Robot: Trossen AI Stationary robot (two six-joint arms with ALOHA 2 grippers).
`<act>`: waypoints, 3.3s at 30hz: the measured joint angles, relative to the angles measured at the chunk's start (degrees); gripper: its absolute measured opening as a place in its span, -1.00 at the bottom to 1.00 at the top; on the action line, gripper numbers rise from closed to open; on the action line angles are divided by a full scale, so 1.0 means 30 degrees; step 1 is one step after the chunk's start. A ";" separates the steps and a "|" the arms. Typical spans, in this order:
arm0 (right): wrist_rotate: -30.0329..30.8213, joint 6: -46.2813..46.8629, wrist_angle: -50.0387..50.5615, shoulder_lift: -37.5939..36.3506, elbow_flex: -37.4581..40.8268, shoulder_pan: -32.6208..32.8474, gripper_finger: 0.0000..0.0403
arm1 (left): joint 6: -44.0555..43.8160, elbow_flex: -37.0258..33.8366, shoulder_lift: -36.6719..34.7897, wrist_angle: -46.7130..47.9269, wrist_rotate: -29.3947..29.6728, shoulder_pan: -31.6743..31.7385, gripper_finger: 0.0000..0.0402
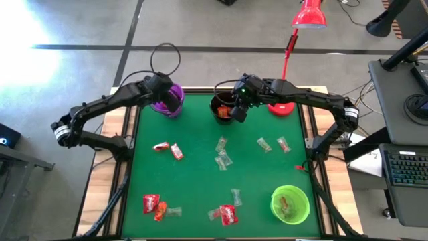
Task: Sort candy
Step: Put the blue gummy into the green bucket
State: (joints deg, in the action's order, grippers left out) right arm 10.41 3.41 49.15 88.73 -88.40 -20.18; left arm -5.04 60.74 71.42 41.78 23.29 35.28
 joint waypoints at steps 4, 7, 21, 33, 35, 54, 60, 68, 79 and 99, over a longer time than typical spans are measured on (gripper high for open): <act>-0.0854 0.0970 -0.0007 0.0000 0.0004 0.0015 -0.32 | -0.0049 0.1178 -0.0648 0.0339 -0.1783 -0.0366 -0.35; -0.2406 0.1017 0.0102 0.0000 0.0007 0.0015 -0.32 | -0.0049 0.1954 -0.1114 0.1194 -0.3181 -0.0753 -0.35; -0.5062 0.5324 0.1317 0.0885 0.0270 0.1848 -0.32 | -0.0265 0.1435 -0.5444 0.3218 -0.5070 -0.3653 -0.35; -0.4482 0.6944 0.0240 0.3162 0.0270 0.4908 -0.10 | -0.0388 0.1336 -0.8136 0.4408 -0.6669 -0.4041 -0.35; -0.4465 0.7700 0.0152 0.3694 0.0270 0.5135 -0.08 | -0.0107 0.1330 -0.8413 0.4401 -0.6778 -0.4041 -0.35; -0.4625 1.2673 -0.0496 0.7938 0.0270 0.6904 -0.08 | 0.2522 0.1328 -0.9821 0.4408 -0.7127 -0.4034 -0.35; -0.4460 1.2718 -0.1040 0.8367 0.0248 0.7018 -0.08 | 0.2523 0.1328 -0.9968 0.4430 -0.7134 -0.4034 -0.35; -0.4027 1.2695 -0.1114 0.9216 0.0240 0.6980 -0.11 | 0.2523 0.1314 -0.9982 0.4444 -0.7134 -0.4034 -0.35; -0.4569 1.2874 -0.1015 0.9029 0.0240 0.6975 -0.82 | 0.2523 0.1314 -0.9969 0.4567 -0.7134 -0.4034 -0.35; -0.4854 1.6292 0.0189 0.4240 0.0270 0.8676 -0.94 | 0.2516 0.1314 -0.9946 0.4559 -0.7134 -0.4034 -0.35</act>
State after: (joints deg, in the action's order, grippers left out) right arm -4.15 52.29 49.71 101.45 -87.59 5.84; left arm 2.50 64.69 41.58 55.46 1.89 23.18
